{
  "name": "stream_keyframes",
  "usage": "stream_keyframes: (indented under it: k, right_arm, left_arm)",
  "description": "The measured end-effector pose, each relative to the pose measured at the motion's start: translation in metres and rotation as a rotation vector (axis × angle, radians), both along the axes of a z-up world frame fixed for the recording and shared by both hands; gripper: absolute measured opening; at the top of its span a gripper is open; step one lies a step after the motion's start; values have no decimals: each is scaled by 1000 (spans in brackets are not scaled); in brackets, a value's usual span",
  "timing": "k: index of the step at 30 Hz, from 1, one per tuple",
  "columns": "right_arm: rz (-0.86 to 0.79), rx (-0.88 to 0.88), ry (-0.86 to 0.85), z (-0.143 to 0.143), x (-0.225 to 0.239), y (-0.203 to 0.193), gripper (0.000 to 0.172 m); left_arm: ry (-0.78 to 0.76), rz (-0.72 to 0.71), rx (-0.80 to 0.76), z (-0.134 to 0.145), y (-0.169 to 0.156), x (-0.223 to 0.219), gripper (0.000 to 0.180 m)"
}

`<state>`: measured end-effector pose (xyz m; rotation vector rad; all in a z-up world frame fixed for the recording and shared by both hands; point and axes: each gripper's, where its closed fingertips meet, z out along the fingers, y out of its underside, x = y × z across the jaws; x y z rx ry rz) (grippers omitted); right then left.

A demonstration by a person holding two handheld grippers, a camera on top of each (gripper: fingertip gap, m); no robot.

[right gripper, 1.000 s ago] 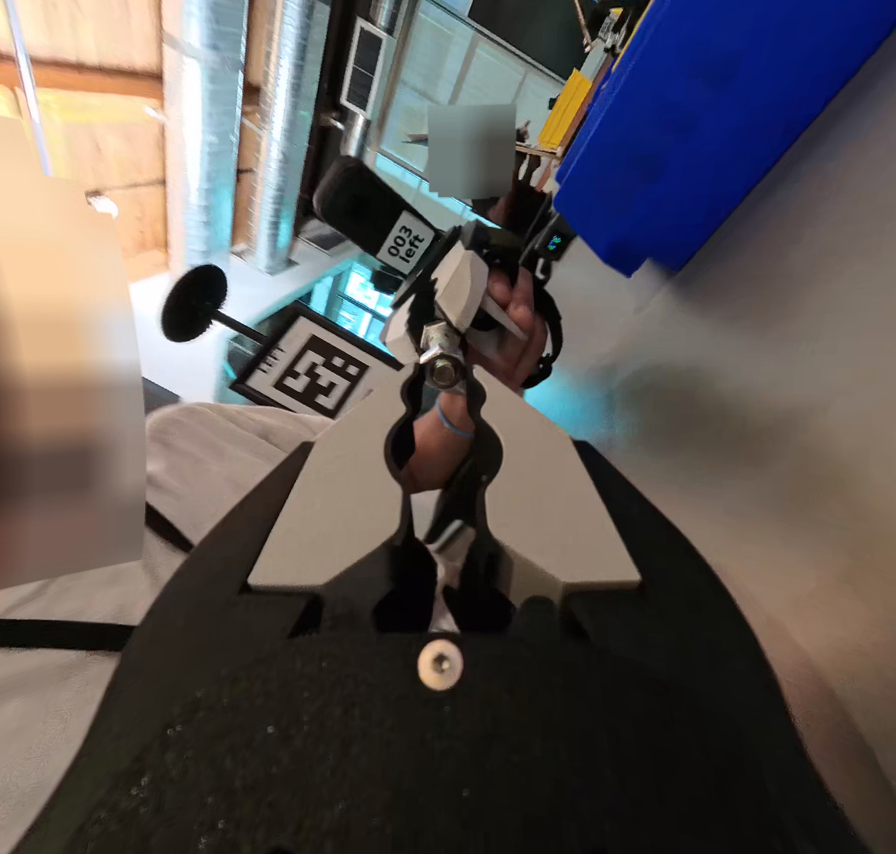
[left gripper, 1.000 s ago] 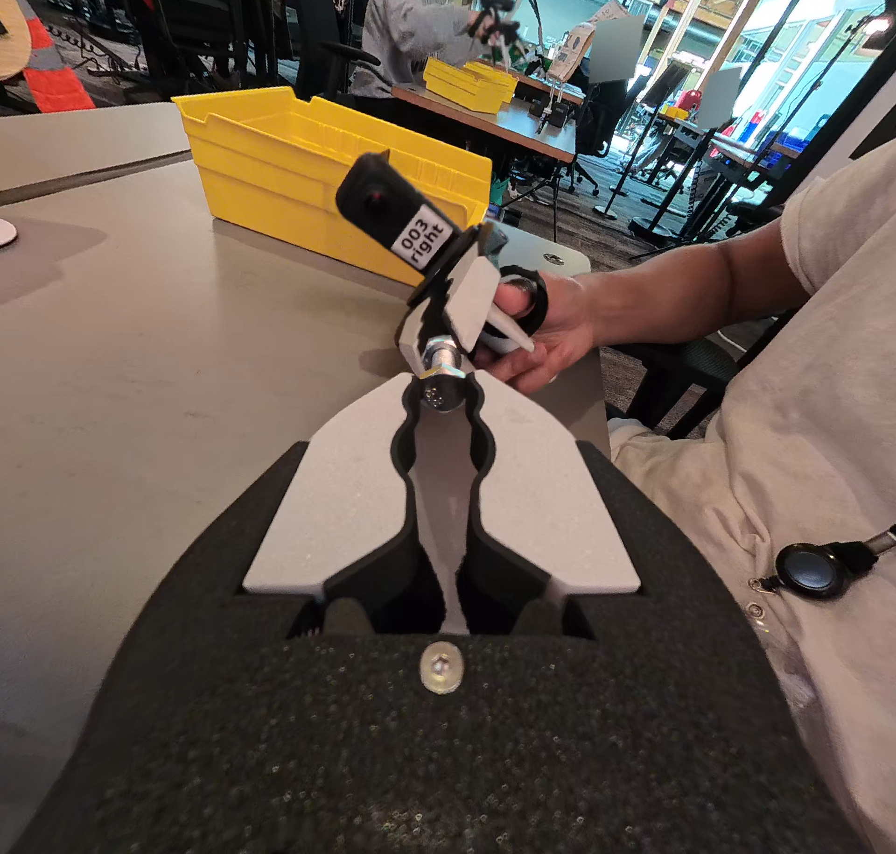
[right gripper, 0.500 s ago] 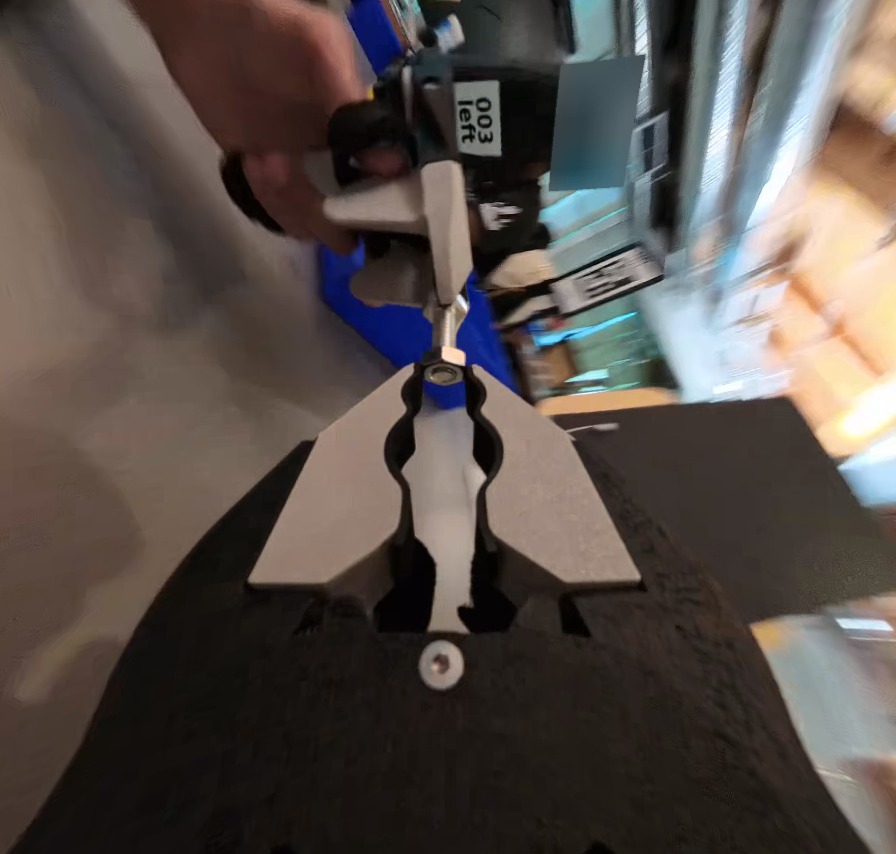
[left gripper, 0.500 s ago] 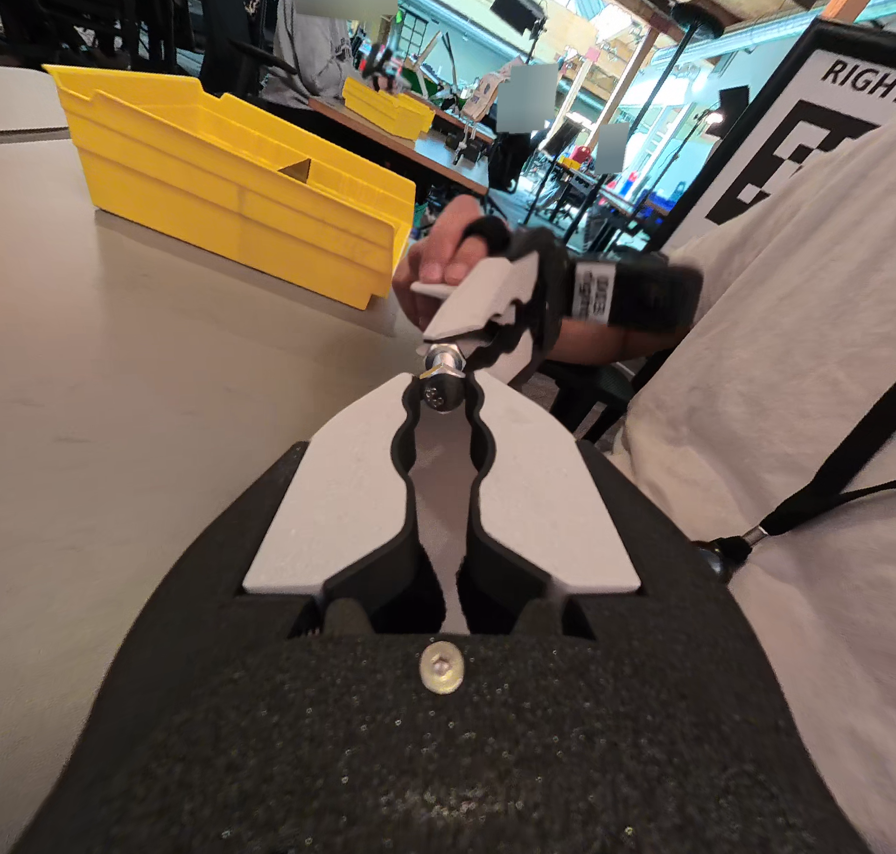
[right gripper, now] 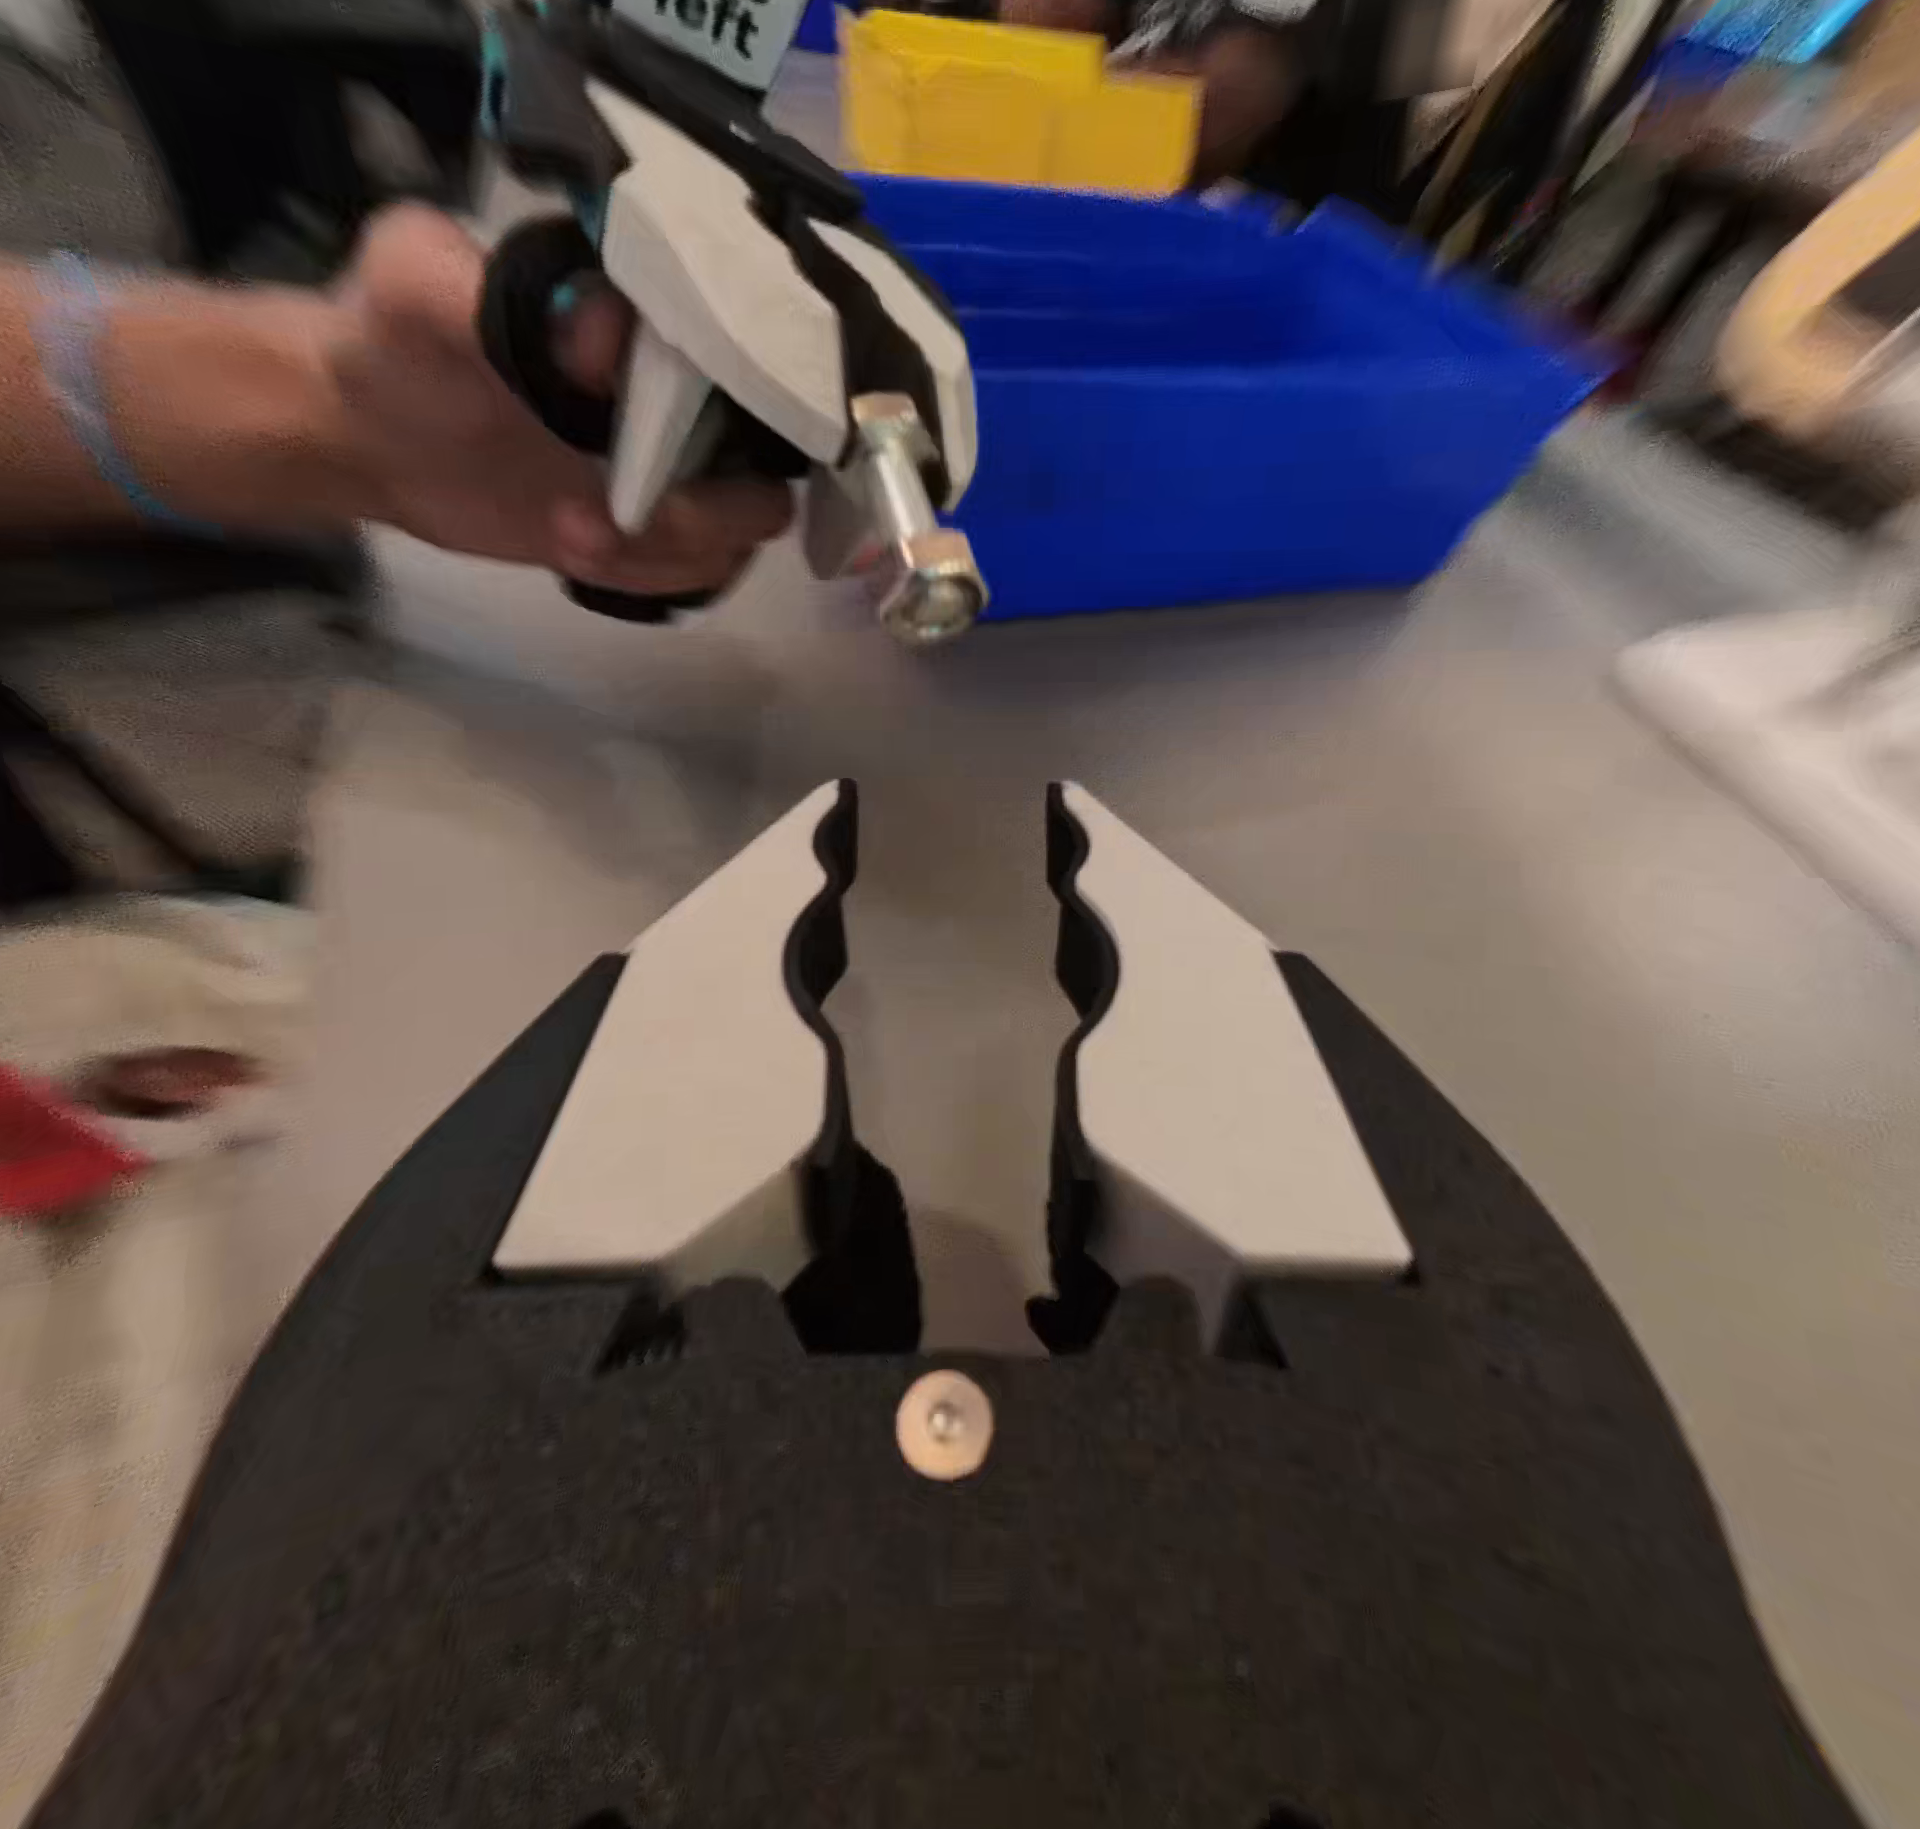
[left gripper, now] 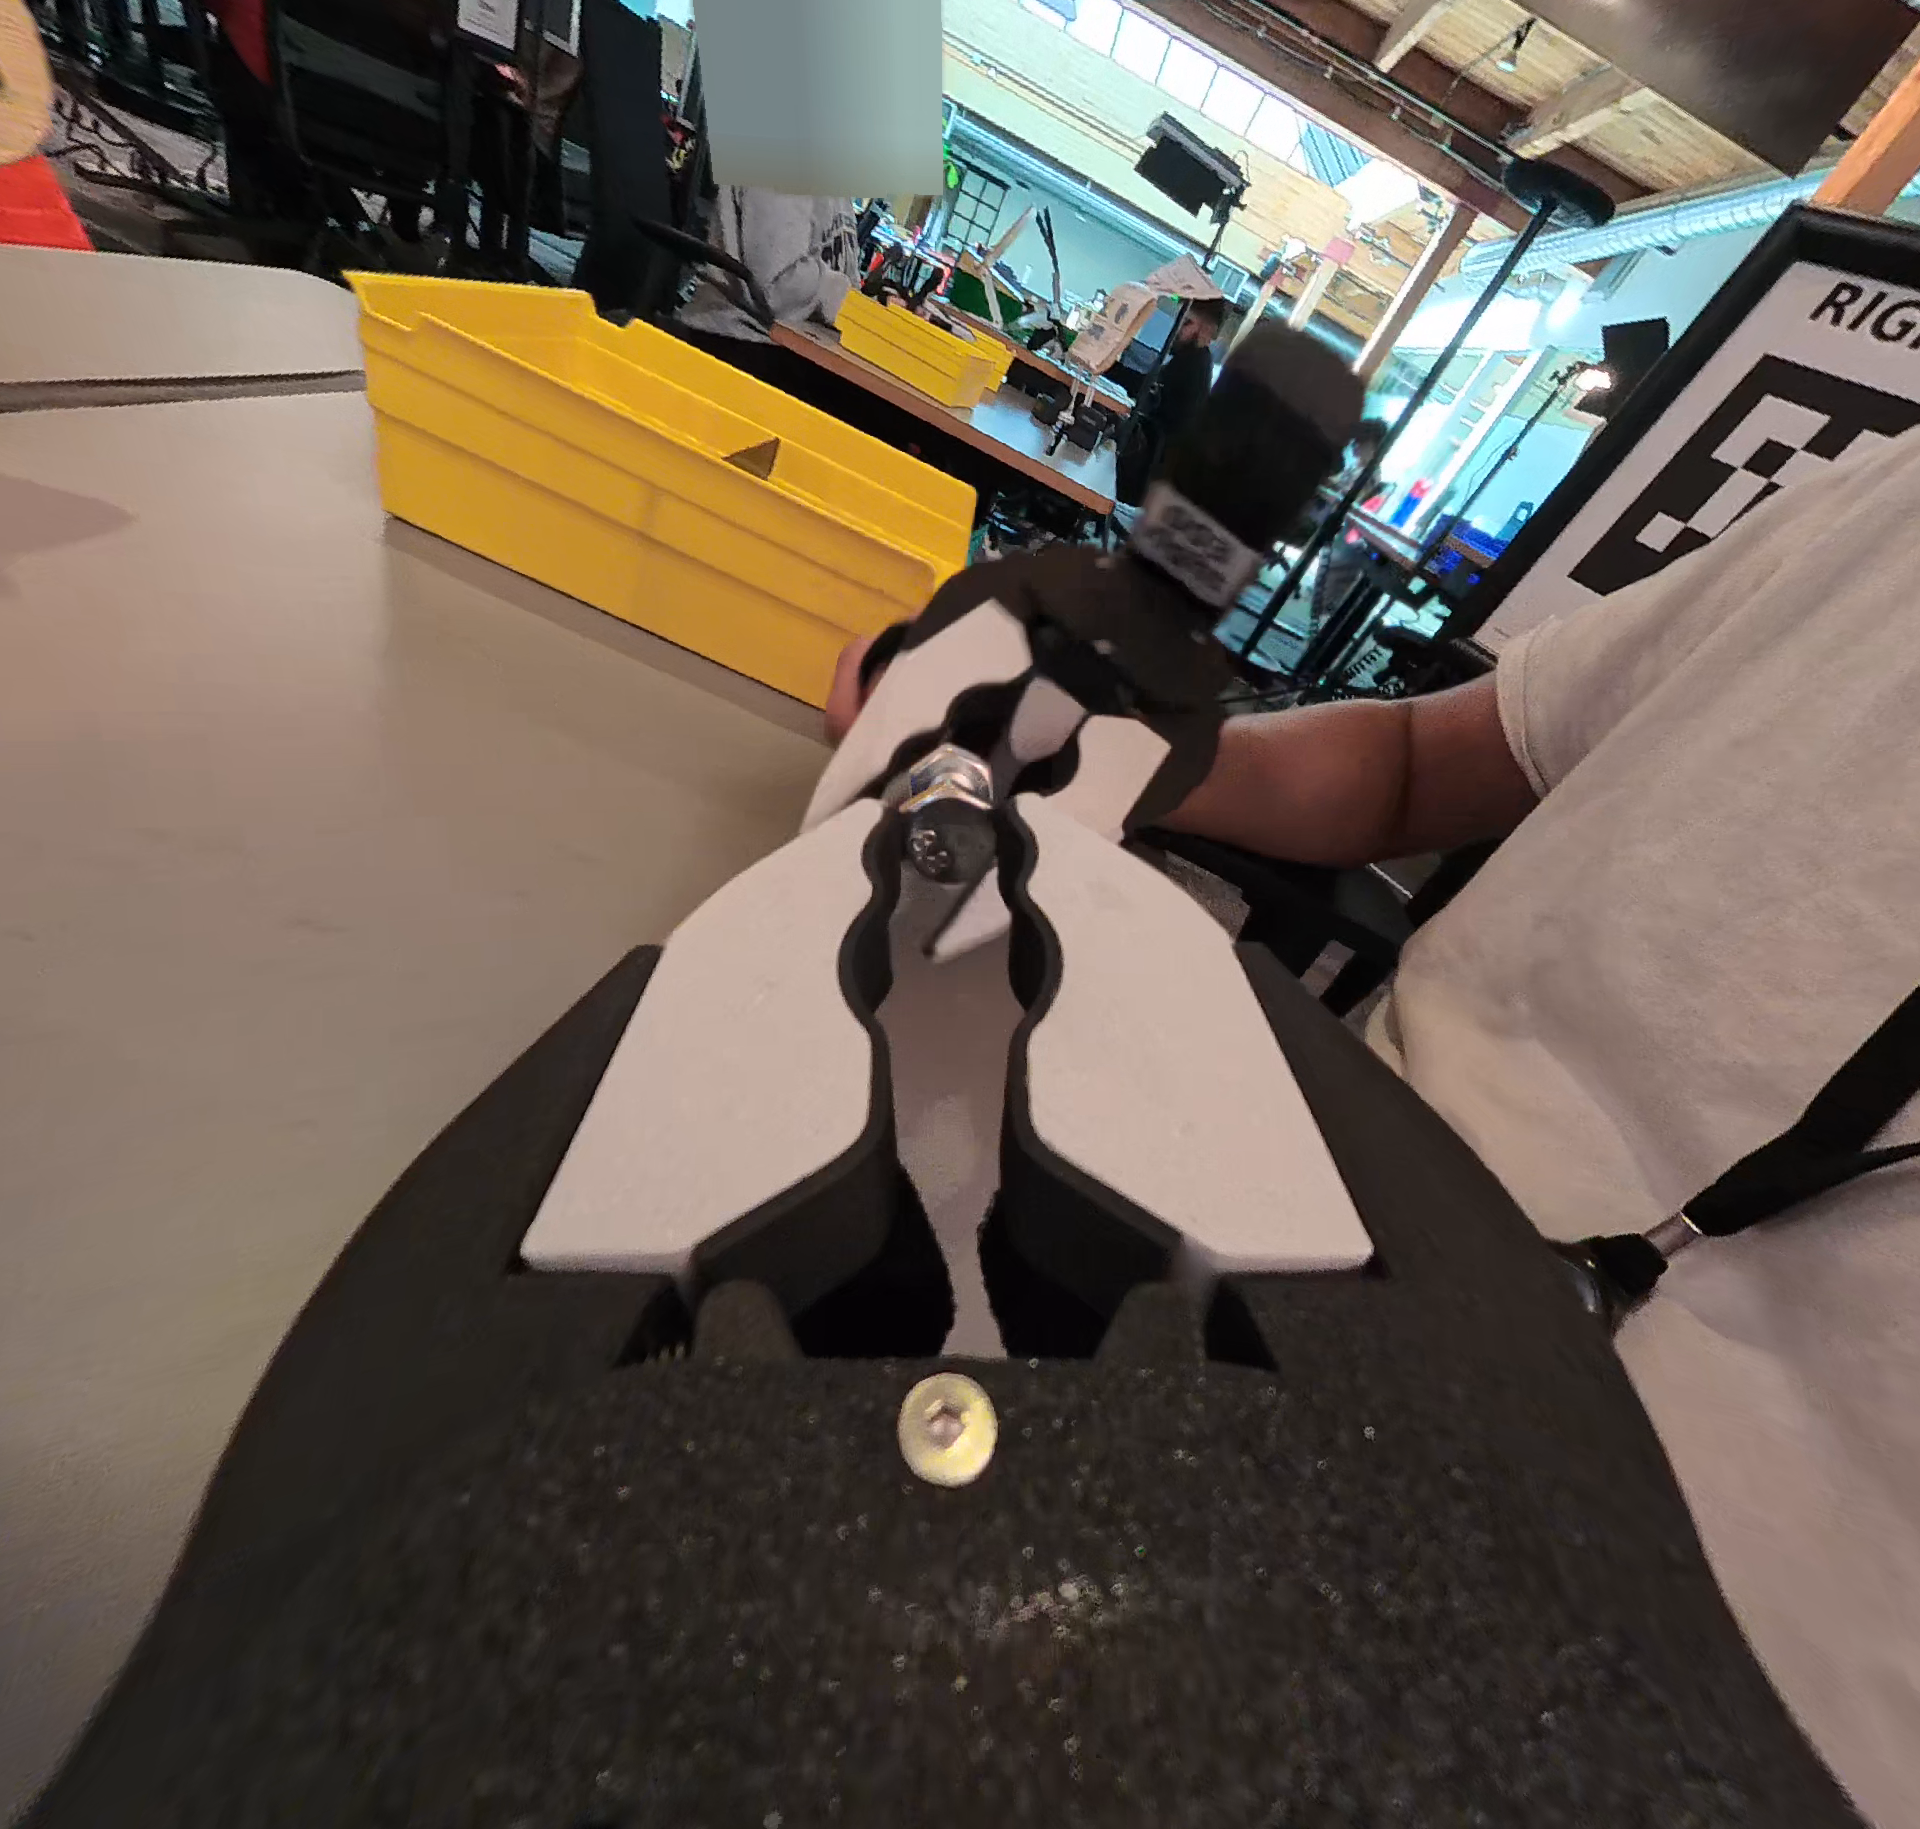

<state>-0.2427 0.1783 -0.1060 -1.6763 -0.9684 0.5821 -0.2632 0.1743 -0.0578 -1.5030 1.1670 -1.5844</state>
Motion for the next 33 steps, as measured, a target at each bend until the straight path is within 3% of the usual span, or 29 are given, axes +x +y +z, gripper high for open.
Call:
stream_keyframes:
  k: [2,4,7,11,15,19,21,23,27,31,33]
  right_arm:
    - [110,-373,215,-9,-11,-9,39]
    - [258,-709,486,2,-21,-22,39]
    - [385,-1032,845,25,-18,-21,37]
    - [392,-1156,1100,35,-3,-5,33]
    - [400,-1133,1063,37,-7,-9,33]
    - [355,-1083,1018,34,-8,-8,17]
    - [311,-961,930,34,-8,-7,17]
    - [258,-712,746,36,-7,-6,17]
    - [117,21,140,40,-6,-9,17]
    - [-22,887,-561,49,-4,-12,17]
    - [-83,1153,-755,50,-5,-12,17]
  left_arm:
    - [-11,6,-9,2,2,-2,17]
    - [-15,13,-12,2,4,-3,17]
    - [-19,16,-3,2,5,-3,17]
    - [-9,7,24,2,2,-3,17]
    - [28,8,56,-5,0,1,17]
    - [37,0,55,-7,-2,4,17]
    - [46,-1,49,-9,-1,3,17]
    - [43,-15,13,-10,-1,3,17]
    - [-17,-76,-154,-4,-3,4,17]
    - [-63,-131,-238,1,-7,4,17]
    - [-61,-133,-236,1,-7,3,17]
